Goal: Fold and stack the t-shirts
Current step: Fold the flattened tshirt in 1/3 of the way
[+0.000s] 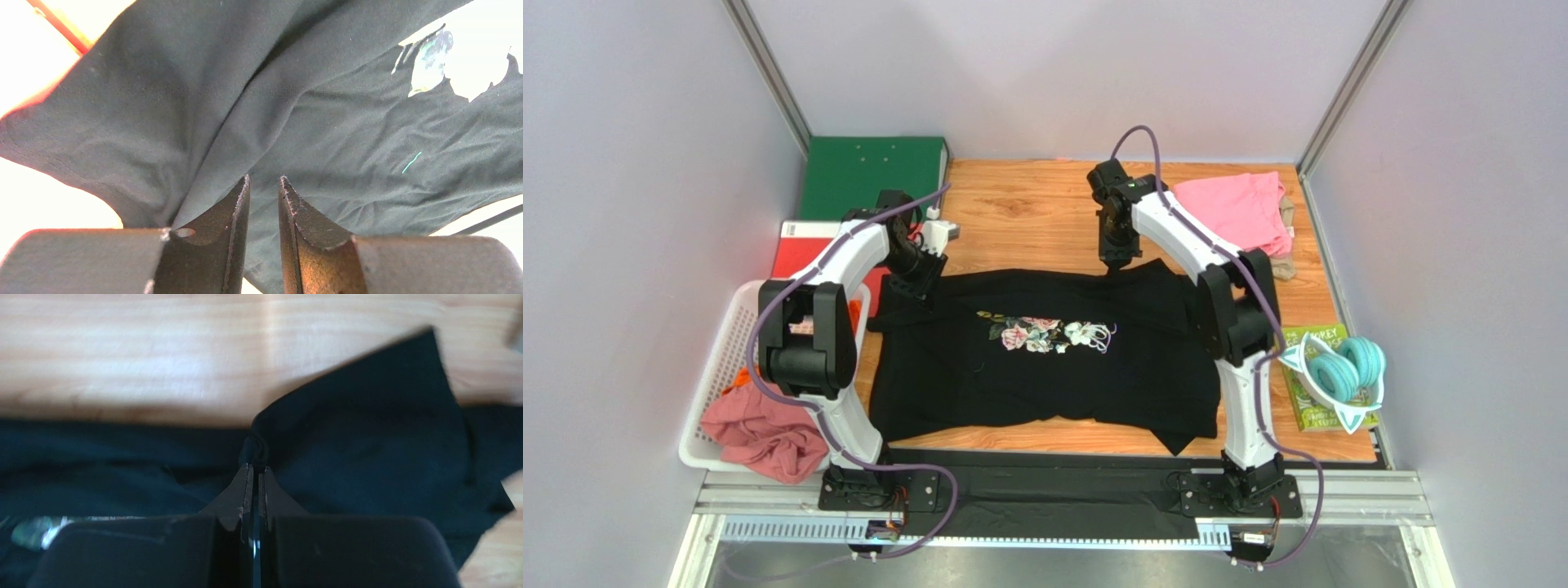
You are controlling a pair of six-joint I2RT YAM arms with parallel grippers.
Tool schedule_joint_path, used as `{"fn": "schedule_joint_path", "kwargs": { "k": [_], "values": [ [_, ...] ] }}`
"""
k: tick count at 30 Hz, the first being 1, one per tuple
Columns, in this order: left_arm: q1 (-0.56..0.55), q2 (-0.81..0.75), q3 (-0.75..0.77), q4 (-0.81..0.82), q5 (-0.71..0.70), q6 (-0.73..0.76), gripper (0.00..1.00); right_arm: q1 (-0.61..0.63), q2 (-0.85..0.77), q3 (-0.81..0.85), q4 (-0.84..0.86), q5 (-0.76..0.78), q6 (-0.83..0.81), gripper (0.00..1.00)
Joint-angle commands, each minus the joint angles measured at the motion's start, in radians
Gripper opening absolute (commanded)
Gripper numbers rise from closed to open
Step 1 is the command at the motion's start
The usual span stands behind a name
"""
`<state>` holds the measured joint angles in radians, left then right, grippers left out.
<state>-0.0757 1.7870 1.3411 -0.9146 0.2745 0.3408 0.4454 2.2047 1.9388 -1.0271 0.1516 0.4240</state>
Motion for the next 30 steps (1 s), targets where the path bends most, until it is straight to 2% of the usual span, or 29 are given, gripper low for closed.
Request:
{"fn": "schedule_joint_path", "kwargs": {
  "k": [1,10,17,25,27,29,30],
  "values": [
    [0.007,-0.051,-0.017,0.014,-0.003,0.018,0.3,0.055,-0.197,-0.111,0.047,0.034,-0.002,0.0],
    [0.007,-0.077,-0.028,0.008,-0.006,0.021,0.3,0.179,-0.344,-0.325,0.093,0.032,0.065,0.0],
    [0.007,-0.09,-0.026,0.002,-0.011,0.027,0.29,0.308,-0.411,-0.552,0.117,0.002,0.171,0.0],
    [0.007,-0.083,-0.019,-0.003,-0.009,0.03,0.29,0.443,-0.456,-0.64,0.131,-0.011,0.263,0.0],
    [0.007,-0.084,-0.02,-0.003,-0.006,0.03,0.29,0.463,-0.459,-0.65,0.134,-0.017,0.268,0.12],
    [0.007,-0.086,-0.02,-0.004,-0.006,0.03,0.29,0.464,-0.447,-0.669,0.136,-0.03,0.274,0.34],
    [0.007,-0.087,-0.02,-0.004,-0.008,0.032,0.29,0.464,-0.444,-0.673,0.136,-0.032,0.275,0.36]
  ]
}}
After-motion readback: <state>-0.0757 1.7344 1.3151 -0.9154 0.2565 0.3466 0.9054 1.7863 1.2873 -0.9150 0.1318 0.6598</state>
